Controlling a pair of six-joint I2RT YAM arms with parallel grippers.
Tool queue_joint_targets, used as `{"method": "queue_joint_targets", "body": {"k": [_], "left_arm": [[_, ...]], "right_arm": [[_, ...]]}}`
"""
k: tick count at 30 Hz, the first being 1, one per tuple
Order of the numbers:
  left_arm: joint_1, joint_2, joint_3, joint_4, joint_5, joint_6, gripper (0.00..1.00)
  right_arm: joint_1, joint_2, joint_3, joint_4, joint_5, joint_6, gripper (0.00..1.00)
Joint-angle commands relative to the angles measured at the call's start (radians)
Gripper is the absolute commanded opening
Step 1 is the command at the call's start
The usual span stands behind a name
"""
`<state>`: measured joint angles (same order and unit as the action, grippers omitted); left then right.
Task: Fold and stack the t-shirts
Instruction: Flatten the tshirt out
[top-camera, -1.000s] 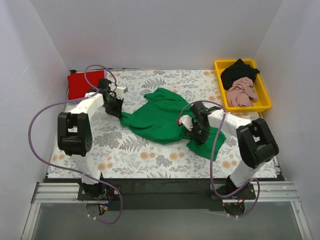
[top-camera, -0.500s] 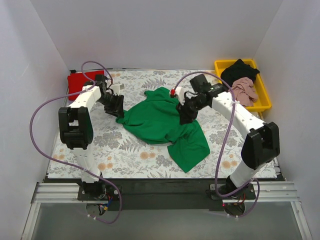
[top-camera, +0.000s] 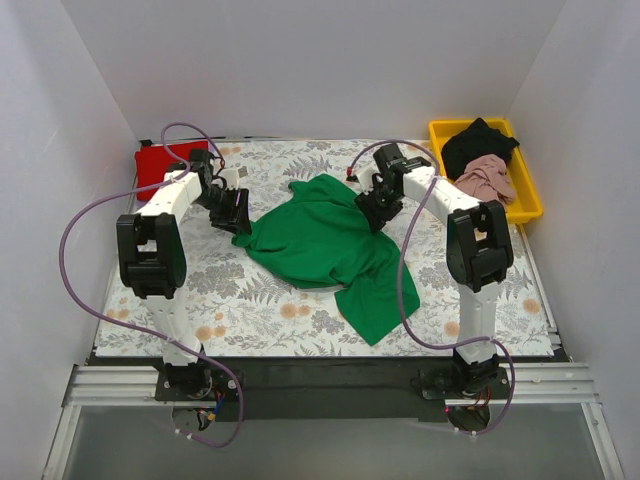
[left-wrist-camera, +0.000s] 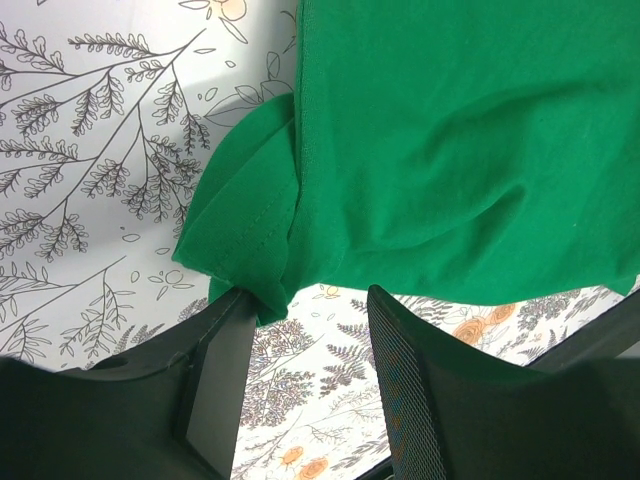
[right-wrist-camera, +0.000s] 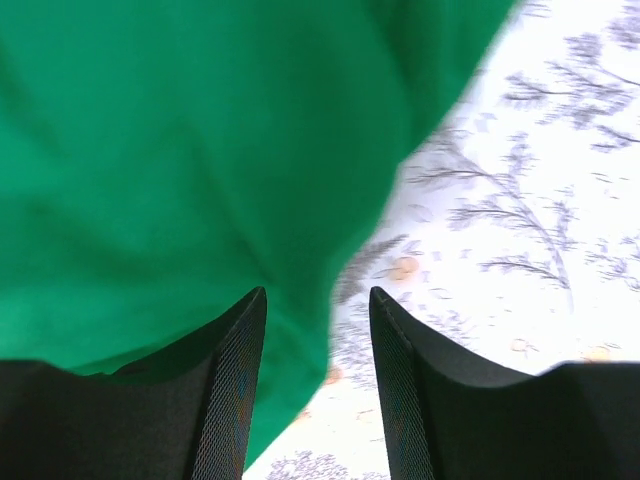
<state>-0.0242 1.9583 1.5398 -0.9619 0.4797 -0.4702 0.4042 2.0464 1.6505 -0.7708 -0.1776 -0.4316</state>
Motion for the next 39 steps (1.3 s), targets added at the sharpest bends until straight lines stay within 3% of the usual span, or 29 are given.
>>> {"method": "queue_joint_targets", "body": {"k": [1, 3, 4, 10, 15, 23, 28, 33, 36, 39], "left_arm": [[0.001, -0.039, -0.004, 0.015, 0.017, -0.007, 0.47], [0.0, -0.042, -0.007, 0.015, 0.017, -0.004, 0.47], [0.0, -0.042, -0.006, 0.017, 0.019, -0.002, 0.46], [0.0, -0.039, -0.01, 0.02, 0.023, -0.001, 0.45], [0.001, -0.038, 0.008, 0.012, 0.027, 0.001, 0.43], [0.0, -0.038, -0.001, 0.008, 0.031, -0.001, 0.39], [0.0, -0.032, 0.005, -0.006, 0.019, 0.005, 0.36], [0.0, -0.036, -0.01, -0.043, -0.009, 0.048, 0.14], [0.0, -0.05, -0.017, -0.066, -0.007, 0.084, 0.03], [0.0, -0.068, -0.018, -0.084, -0.009, 0.111, 0.0]], "right_arm": [[-0.03, 0.034, 0.069, 0.038, 0.041, 0.042, 0.52], [-0.031, 0.047, 0.063, 0.036, 0.024, 0.04, 0.45], [-0.031, 0.046, 0.049, 0.036, 0.012, 0.036, 0.26], [-0.024, 0.028, 0.032, 0.03, -0.102, 0.045, 0.01], [-0.016, -0.005, -0.004, 0.019, -0.207, 0.047, 0.01], [0.217, -0.057, -0.156, 0.037, -0.28, 0.077, 0.01], [0.248, -0.017, -0.248, 0.059, -0.266, 0.094, 0.01], [0.255, -0.17, -0.525, 0.027, -0.284, -0.01, 0.01], [0.304, -0.271, -0.592, -0.019, -0.318, -0.087, 0.01], [0.329, -0.373, -0.606, -0.129, -0.423, -0.173, 0.01]]}}
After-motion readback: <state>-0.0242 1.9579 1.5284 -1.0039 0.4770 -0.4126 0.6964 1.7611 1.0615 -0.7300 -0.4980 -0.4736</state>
